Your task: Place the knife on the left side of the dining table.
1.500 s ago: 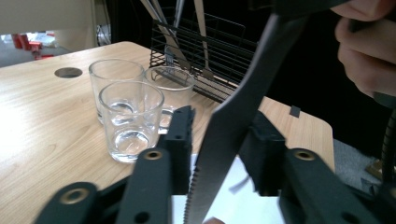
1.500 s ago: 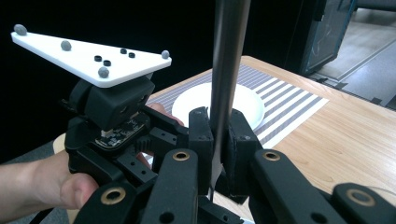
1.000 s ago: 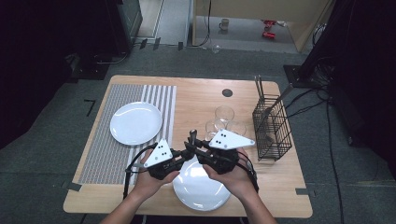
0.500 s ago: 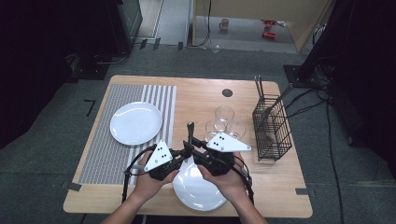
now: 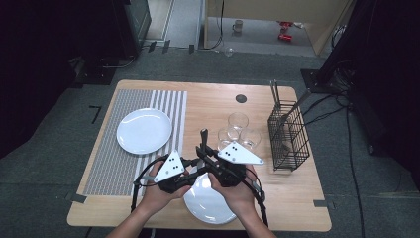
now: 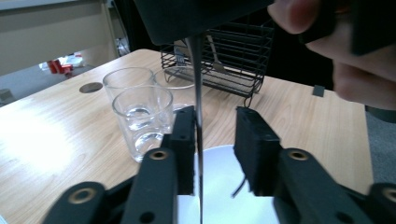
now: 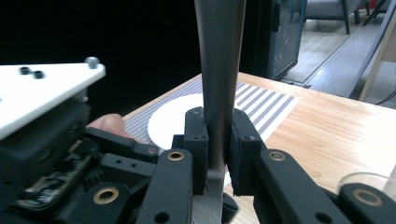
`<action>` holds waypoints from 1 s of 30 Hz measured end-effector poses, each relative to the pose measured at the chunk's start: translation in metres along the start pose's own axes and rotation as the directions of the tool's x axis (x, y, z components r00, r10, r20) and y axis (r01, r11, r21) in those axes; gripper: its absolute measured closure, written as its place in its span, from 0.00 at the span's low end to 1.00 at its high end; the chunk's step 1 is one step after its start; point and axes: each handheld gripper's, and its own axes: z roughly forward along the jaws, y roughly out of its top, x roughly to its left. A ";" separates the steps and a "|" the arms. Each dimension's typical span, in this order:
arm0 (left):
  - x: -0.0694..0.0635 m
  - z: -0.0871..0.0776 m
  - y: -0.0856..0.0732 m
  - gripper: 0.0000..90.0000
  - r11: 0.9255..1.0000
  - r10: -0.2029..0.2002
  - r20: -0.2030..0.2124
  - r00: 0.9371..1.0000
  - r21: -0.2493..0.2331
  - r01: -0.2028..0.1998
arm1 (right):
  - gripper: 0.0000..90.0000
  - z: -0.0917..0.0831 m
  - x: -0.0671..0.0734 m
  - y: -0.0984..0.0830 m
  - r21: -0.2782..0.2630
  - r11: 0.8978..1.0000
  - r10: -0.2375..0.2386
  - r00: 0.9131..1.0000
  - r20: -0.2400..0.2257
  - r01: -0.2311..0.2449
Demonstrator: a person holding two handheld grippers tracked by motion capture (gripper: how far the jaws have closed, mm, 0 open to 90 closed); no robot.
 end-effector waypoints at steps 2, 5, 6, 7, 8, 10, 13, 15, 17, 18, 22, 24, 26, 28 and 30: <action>0.002 -0.003 0.002 0.73 1.000 -0.021 0.015 1.000 -0.007 0.021 | 0.89 -0.001 -0.002 0.000 -0.005 1.000 0.002 1.000 0.008 -0.002; 0.005 -0.005 0.003 0.68 1.000 -0.027 0.015 1.000 -0.014 0.027 | 0.89 -0.003 -0.005 0.000 -0.007 1.000 0.003 1.000 0.018 -0.003; 0.007 -0.008 0.003 0.68 0.999 -0.037 0.011 0.999 -0.022 0.037 | 0.89 -0.003 -0.006 0.000 -0.008 1.000 0.004 1.000 0.020 -0.004; 0.008 -0.010 0.004 0.66 0.999 -0.044 0.009 0.999 -0.027 0.044 | 0.89 -0.005 -0.009 0.000 -0.005 1.000 0.001 1.000 0.029 -0.001; 0.012 -0.015 0.006 0.66 0.998 -0.048 0.002 0.999 -0.039 0.048 | 0.89 -0.005 -0.010 -0.001 -0.005 1.000 0.000 0.999 0.035 0.000; 0.013 -0.021 0.010 0.64 0.998 -0.045 -0.013 0.999 -0.055 0.044 | 0.89 -0.005 -0.011 -0.002 0.001 1.000 0.001 0.999 0.038 -0.001; 0.015 -0.030 0.016 0.63 0.996 -0.043 -0.022 0.999 -0.074 0.042 | 0.89 -0.004 -0.011 -0.005 0.010 1.000 0.000 0.999 0.038 -0.001; 0.016 -0.035 0.021 0.62 0.995 -0.047 -0.023 0.999 -0.087 0.045 | 0.89 -0.002 -0.010 -0.007 0.017 1.000 -0.004 0.999 0.034 0.004; 0.017 -0.040 0.025 0.62 0.994 -0.048 -0.030 0.998 -0.097 0.045 | 0.89 -0.001 -0.009 -0.009 0.021 1.000 -0.006 1.000 0.028 0.005; 0.017 -0.042 0.027 0.62 0.993 -0.052 -0.031 0.998 -0.103 0.049 | 0.89 0.000 -0.008 -0.010 0.024 1.000 -0.003 1.000 0.025 0.003; 0.017 -0.049 0.035 0.62 0.991 -0.067 -0.049 0.997 -0.122 0.060 | 0.89 0.004 -0.004 -0.012 0.029 1.000 -0.008 1.000 0.011 0.007; 0.017 -0.051 0.036 0.62 0.990 -0.067 -0.056 0.996 -0.128 0.060 | 0.89 0.006 -0.003 -0.012 0.028 1.000 -0.008 1.000 0.008 0.008; 0.015 -0.054 0.040 0.62 0.989 -0.075 -0.067 0.995 -0.136 0.066 | 0.89 0.009 0.001 -0.014 0.031 0.999 -0.008 1.000 -0.005 0.008; 0.014 -0.056 0.043 0.62 0.988 -0.077 -0.072 0.994 -0.136 0.067 | 0.89 0.012 0.004 -0.015 0.036 0.999 -0.009 1.000 -0.015 0.009; 0.013 -0.056 0.045 0.62 0.988 -0.079 -0.076 0.994 -0.138 0.068 | 0.89 0.015 0.008 -0.016 0.038 0.999 -0.011 1.000 -0.025 0.012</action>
